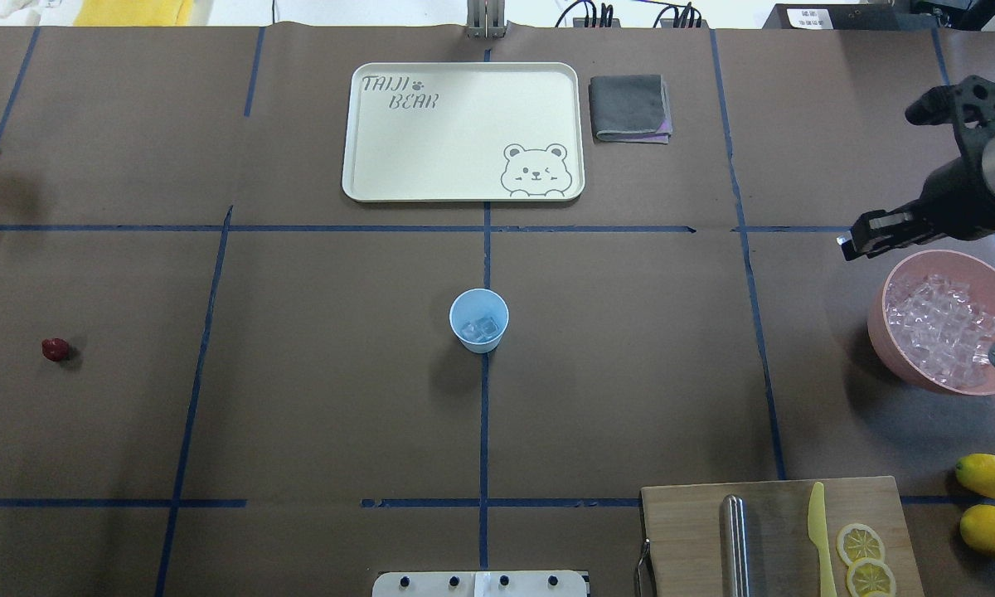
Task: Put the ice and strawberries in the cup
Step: 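Carry the ice cube with the right gripper over the blue cup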
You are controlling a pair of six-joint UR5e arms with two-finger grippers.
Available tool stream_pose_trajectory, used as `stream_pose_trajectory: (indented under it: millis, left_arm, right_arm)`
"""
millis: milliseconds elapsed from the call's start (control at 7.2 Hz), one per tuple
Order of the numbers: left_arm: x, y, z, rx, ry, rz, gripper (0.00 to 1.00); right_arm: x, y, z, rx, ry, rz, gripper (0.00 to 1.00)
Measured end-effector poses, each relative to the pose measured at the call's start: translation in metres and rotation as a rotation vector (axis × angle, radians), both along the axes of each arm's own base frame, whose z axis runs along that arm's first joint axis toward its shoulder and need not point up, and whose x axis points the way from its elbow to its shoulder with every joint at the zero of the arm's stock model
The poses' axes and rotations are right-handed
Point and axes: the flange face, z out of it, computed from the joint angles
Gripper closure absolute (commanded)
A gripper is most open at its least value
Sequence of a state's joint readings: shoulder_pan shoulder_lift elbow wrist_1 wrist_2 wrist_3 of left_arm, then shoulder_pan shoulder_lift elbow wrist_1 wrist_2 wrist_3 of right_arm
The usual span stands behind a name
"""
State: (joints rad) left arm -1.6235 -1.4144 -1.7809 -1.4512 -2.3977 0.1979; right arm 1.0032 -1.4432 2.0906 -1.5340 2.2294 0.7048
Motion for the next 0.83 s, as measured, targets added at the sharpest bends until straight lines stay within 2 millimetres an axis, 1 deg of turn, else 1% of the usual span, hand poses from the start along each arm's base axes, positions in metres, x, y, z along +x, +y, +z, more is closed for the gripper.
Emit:
stream_pose_trajectory:
  millis: [139, 278, 417, 556, 834]
  left_arm:
    - [0.000, 0.000, 0.000, 0.001, 0.000, 0.000, 0.00]
    - [0.000, 0.000, -0.001, 0.001, 0.000, 0.000, 0.00]
    - [0.000, 0.000, -0.001, 0.001, 0.000, 0.000, 0.00]
    - [0.000, 0.000, -0.001, 0.000, 0.001, 0.000, 0.00]
    - [0.000, 0.001, 0.000, -0.002, 0.000, 0.000, 0.00]
  right_arm:
    - [-0.027, -0.006, -0.046, -0.024, -0.003, 0.005, 1.00]
    - [-0.059, -0.005, -0.091, -0.045, -0.001, 0.015, 1.00]
    - [-0.095, 0.002, -0.127, -0.058, 0.004, 0.030, 1.00]
    - [-0.135, 0.009, -0.158, -0.069, 0.010, 0.054, 1.00]
    - [-0.219, 0.020, -0.204, -0.087, 0.032, 0.109, 1.00]
